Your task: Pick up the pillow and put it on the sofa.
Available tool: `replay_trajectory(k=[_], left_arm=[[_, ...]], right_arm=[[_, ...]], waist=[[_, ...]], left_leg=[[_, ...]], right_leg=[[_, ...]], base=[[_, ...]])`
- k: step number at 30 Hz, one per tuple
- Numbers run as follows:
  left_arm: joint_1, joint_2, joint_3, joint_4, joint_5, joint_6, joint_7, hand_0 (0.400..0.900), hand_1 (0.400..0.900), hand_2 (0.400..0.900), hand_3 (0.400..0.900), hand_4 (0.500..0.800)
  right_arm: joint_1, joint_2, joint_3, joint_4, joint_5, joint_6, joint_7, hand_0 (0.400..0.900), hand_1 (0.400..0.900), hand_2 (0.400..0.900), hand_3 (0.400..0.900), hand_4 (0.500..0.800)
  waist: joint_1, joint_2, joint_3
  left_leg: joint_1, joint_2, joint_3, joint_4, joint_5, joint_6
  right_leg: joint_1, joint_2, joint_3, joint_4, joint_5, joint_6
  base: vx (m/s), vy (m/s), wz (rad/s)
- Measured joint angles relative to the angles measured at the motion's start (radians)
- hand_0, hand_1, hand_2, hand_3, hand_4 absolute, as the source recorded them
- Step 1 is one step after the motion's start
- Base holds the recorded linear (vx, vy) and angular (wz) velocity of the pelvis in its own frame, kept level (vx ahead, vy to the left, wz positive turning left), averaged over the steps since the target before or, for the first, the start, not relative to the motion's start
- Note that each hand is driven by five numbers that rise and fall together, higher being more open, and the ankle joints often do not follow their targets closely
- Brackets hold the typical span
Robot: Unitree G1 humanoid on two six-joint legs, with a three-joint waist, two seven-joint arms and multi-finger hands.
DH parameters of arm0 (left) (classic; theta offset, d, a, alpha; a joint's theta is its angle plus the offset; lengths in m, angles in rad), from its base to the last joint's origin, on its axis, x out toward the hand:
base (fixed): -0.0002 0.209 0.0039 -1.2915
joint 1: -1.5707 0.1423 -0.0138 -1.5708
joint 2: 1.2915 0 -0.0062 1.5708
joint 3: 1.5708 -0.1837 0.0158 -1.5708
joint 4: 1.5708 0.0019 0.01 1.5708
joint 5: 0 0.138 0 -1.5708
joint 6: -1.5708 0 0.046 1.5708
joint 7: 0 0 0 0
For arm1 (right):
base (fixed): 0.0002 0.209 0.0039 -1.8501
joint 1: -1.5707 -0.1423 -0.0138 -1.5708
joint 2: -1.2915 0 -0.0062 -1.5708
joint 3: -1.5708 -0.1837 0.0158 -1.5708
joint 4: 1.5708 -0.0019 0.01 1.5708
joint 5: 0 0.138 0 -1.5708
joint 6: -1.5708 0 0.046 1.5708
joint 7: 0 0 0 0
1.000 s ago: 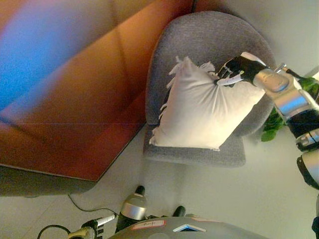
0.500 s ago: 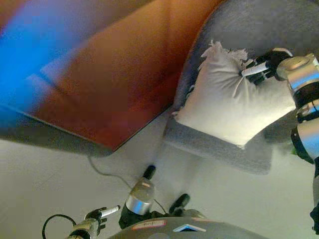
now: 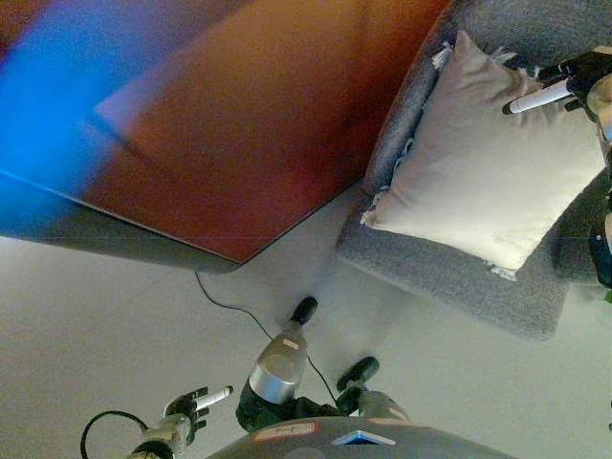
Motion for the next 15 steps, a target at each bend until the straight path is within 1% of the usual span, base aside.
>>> replay_trajectory(k=[4,5,6,8,12,13,14,15], left_arm=[[-0.008,-0.002,0.0,-0.007,-0.001,0.001,0.001,0.9,0.9,0.9,0.9,0.8],[-0.008,-0.002,0.0,-0.007,-0.001,0.001,0.002,0.9,0.9,0.9,0.9,0.8],[-0.008,-0.002,0.0,-0.006,0.0,0.003,0.003,0.9,0.9,0.9,0.9,0.8],[-0.006,-0.002,0.0,-0.006,0.0,0.003,0.006,0.9,0.9,0.9,0.9,0.8],[-0.008,-0.002,0.008,-0.005,0.002,0.011,0.007,0.9,0.9,0.9,0.9,0.8],[-0.008,0.0,0.011,-0.004,0.002,0.019,0.007,0.9,0.9,0.9,0.9,0.8],[-0.008,0.0,0.011,-0.004,0.002,0.021,0.007,0.9,0.9,0.9,0.9,0.8],[-0.008,0.0,0.01,-0.006,0.002,0.024,0.007,0.9,0.9,0.9,0.9,0.8]], right_arm=[[-0.001,-0.012,-0.001,0.002,-0.019,-0.007,0.0,0.9,0.9,0.9,0.9,0.8],[-0.001,-0.017,-0.002,0.002,-0.019,-0.014,0.0,0.9,0.9,0.9,0.9,0.8],[-0.001,-0.027,-0.004,0.002,-0.018,-0.024,0.0,0.9,0.9,0.9,0.9,0.8],[-0.001,-0.032,-0.011,0.002,-0.019,-0.031,0.0,0.9,0.9,0.9,0.9,0.8],[0.032,-0.048,-0.071,0.001,-0.017,-0.074,0.002,0.9,0.9,0.9,0.9,0.8],[0.101,-0.049,-0.125,-0.024,-0.017,-0.109,0.003,0.9,0.9,0.9,0.9,0.8],[0.126,-0.048,-0.13,-0.036,-0.017,-0.117,0.004,0.9,0.9,0.9,0.9,0.8],[0.201,-0.044,-0.152,-0.063,-0.022,-0.146,0.003,0.9,0.9,0.9,0.9,0.8]], waist=[[-0.027,0.001,0.0],[-0.026,0.001,-0.001],[-0.042,0.001,-0.001],[-0.049,0.001,-0.001],[-0.078,0.0,-0.014],[-0.083,-0.008,-0.046],[-0.084,-0.009,-0.056],[-0.099,-0.012,-0.078]], left_leg=[[0.02,0.0,0.013,-0.002,0.0,0.0],[0.025,0.001,0.016,-0.003,0.0,0.0],[0.035,0.002,0.021,-0.006,0.0,0.0],[0.044,0.002,0.024,-0.008,0.0,0.001],[0.065,0.003,0.042,-0.014,-0.001,0.002],[0.068,0.004,0.059,-0.017,-0.002,0.003],[0.07,0.004,0.061,-0.019,-0.002,0.003],[0.084,0.004,0.063,-0.026,-0.002,0.004]], right_leg=[[0.017,-0.003,0.008,0.0,0.001,0.002],[0.02,-0.003,0.011,0.0,0.001,0.002],[0.028,-0.003,0.014,-0.001,0.002,0.003],[0.034,-0.003,0.017,-0.001,0.002,0.003],[0.049,-0.005,0.028,-0.004,0.004,0.004],[0.05,-0.005,0.033,-0.006,0.004,0.004],[0.05,-0.005,0.034,-0.007,0.004,0.004],[0.063,-0.004,0.037,-0.012,0.004,0.004]], base=[[0.05,-0.006,-0.12],[0.07,-0.007,-0.11],[0.05,-0.006,-0.07],[0.06,-0.01,-0.1],[0.05,-0.027,-0.11],[0.05,-0.022,-0.11],[0.05,-0.02,-0.13],[0.04,-0.029,-0.15]])
